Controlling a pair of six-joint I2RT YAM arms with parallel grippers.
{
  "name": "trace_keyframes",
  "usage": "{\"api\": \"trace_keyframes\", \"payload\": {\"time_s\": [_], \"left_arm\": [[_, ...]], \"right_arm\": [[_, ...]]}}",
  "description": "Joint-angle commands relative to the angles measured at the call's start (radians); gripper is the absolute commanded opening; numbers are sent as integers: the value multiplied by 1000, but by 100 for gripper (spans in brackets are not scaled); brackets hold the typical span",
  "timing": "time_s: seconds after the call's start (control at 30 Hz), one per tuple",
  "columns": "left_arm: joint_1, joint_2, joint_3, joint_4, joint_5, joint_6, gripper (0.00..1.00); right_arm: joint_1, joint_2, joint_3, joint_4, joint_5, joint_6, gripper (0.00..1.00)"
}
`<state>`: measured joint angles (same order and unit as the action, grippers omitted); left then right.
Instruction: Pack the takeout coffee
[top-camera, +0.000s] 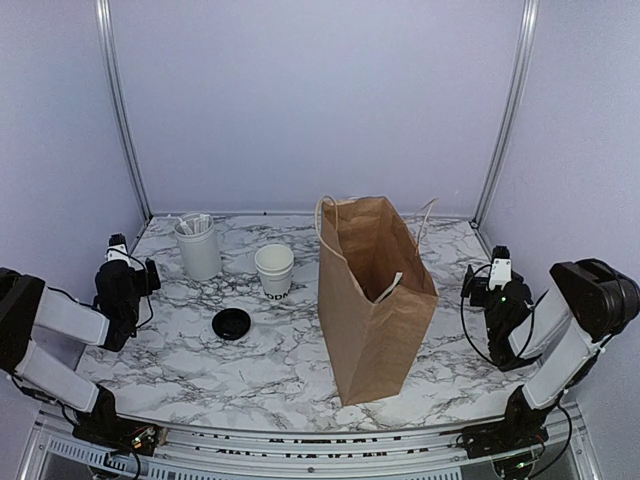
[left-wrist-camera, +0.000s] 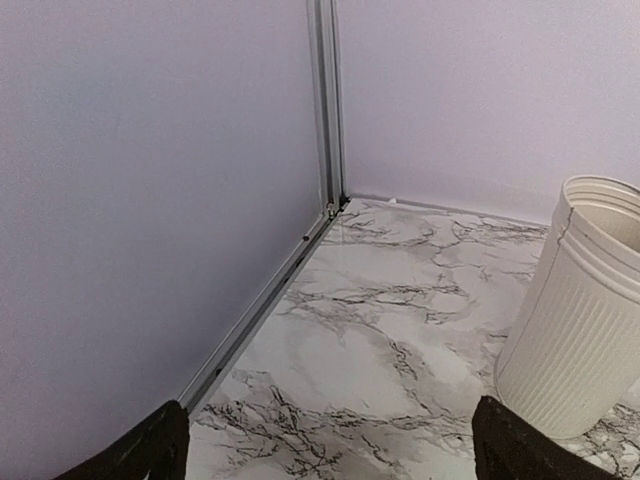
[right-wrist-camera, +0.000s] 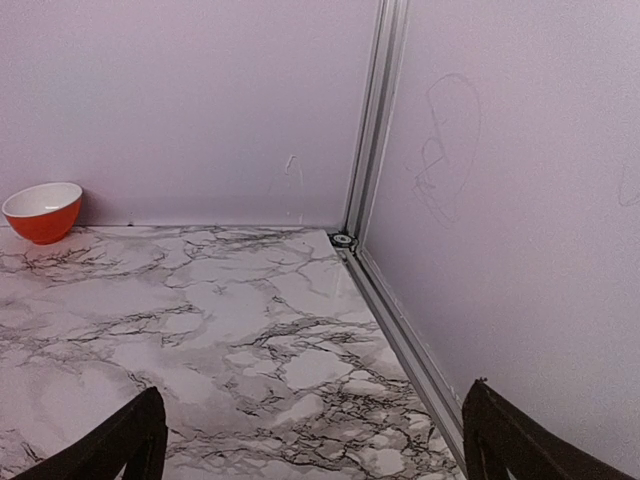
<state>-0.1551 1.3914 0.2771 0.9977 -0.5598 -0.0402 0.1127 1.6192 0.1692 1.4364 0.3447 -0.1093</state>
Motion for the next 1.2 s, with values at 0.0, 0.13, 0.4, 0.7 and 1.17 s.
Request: {"api": "trace_keyframes", "payload": {"time_s": [0.0, 0.13, 0.4, 0.7, 1.17], "left_arm": [[17, 83, -16, 198, 85, 66, 99], [66, 107, 10, 165, 141, 26, 99], [126, 133, -45, 264, 223, -32, 99], [100, 139, -48, 287, 187, -6, 99], [100, 139, -49, 286, 188, -7, 99]], "right_arm": [[-10, -6, 22, 15, -4, 0, 100], [-10, -6, 23, 13, -5, 1, 100], [-13, -7, 26, 9, -8, 2, 100], [-16, -8, 29, -1, -13, 5, 100], [-18, -8, 30, -4, -16, 7, 100]]}}
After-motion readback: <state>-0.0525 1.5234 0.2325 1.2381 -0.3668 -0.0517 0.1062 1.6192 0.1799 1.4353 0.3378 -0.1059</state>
